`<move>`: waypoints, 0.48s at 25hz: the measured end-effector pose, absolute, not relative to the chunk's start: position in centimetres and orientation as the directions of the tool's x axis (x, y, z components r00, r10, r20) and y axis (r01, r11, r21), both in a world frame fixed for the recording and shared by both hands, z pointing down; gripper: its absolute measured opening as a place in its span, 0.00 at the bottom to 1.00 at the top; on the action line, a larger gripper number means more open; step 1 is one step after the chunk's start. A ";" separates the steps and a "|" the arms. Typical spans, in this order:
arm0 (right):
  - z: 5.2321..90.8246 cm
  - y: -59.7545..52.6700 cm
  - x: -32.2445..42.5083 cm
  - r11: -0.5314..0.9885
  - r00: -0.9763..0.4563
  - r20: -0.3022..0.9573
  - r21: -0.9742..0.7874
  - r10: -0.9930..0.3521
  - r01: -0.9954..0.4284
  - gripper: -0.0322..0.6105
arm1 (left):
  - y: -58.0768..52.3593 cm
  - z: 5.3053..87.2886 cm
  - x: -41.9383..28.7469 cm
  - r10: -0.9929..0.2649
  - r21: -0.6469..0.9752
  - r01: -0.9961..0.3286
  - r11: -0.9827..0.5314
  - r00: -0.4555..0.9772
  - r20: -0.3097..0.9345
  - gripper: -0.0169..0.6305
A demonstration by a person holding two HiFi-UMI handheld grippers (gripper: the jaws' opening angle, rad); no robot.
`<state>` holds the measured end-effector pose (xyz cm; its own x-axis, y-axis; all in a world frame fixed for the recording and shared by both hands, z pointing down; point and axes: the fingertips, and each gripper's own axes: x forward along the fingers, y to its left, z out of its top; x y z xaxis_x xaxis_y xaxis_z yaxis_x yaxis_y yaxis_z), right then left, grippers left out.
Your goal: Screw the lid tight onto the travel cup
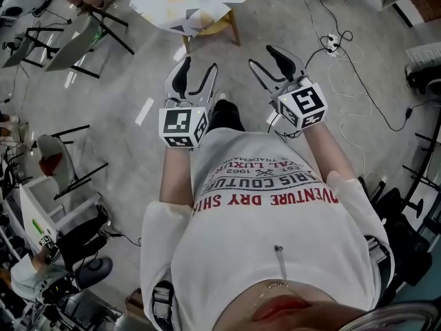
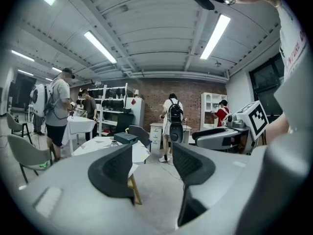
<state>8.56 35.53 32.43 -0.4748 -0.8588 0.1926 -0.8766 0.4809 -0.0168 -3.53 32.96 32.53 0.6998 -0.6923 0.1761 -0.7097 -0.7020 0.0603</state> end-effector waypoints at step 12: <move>32.8 15.8 7.6 0.457 -0.436 0.287 0.005 -0.853 -0.890 0.36 | 12.4 33.0 -4.6 -0.653 0.090 -0.677 -0.731 0.731 0.197 0.41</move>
<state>7.63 15.78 32.85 -0.4363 -0.8527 0.2873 -0.8895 0.4569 0.0054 -4.58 12.38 32.99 0.7314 -0.6528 0.1971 -0.6766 -0.7308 0.0904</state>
